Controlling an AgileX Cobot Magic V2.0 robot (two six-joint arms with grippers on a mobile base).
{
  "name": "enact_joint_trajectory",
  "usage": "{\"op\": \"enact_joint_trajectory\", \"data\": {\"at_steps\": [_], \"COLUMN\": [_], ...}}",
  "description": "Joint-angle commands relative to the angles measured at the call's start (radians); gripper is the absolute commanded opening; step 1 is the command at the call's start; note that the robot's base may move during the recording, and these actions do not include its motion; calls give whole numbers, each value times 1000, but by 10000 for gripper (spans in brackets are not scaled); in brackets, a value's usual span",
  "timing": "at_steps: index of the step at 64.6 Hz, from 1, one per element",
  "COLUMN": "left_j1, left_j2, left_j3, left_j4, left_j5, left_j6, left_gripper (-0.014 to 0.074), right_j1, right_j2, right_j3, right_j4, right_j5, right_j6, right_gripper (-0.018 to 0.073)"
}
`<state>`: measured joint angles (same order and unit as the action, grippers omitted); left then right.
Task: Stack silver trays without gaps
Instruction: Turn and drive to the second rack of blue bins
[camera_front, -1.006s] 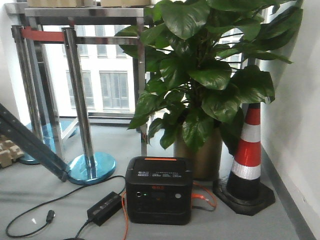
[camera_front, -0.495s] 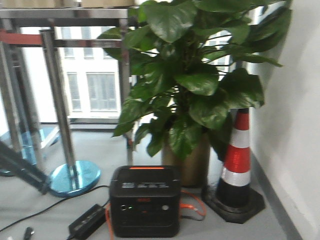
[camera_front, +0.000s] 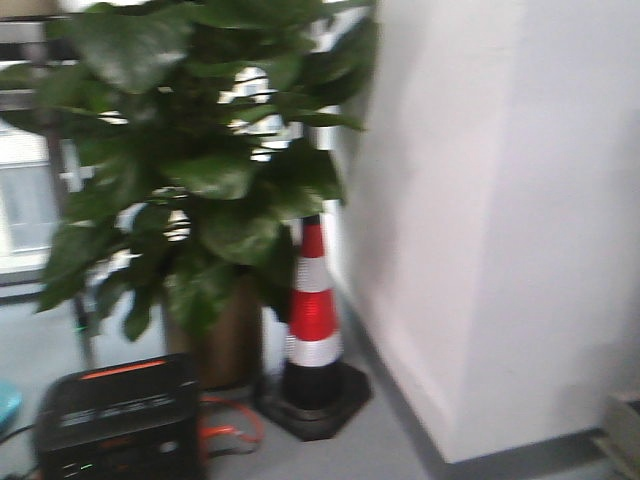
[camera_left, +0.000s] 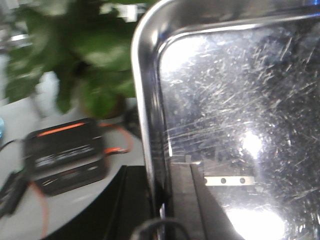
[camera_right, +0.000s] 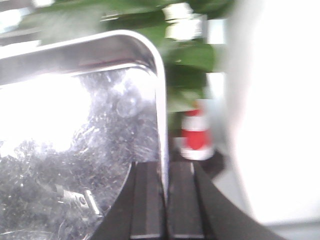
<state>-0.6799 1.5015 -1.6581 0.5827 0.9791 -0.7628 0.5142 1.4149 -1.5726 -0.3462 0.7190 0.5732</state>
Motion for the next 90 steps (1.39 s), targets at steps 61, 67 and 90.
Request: {"op": "enact_joint_trajectory", "data": {"at_steps": [61, 67, 90], "left_j1": [-23, -23, -23], "left_j2": [1, 1, 1], "left_j3": [-6, -6, -6], "left_j4": [-20, -20, -20], "left_j5": [-89, -89, -89], "left_j6": [21, 21, 21], "left_gripper": [-16, -16, -16], "right_j1": [17, 17, 17], "right_j2": [-2, -2, -2], "right_j3": [-7, -7, -7], "right_j4": [52, 52, 52], "right_j5": [-124, -124, -124], "right_j6": [1, 1, 1], "right_gripper": [-67, -67, -67]}}
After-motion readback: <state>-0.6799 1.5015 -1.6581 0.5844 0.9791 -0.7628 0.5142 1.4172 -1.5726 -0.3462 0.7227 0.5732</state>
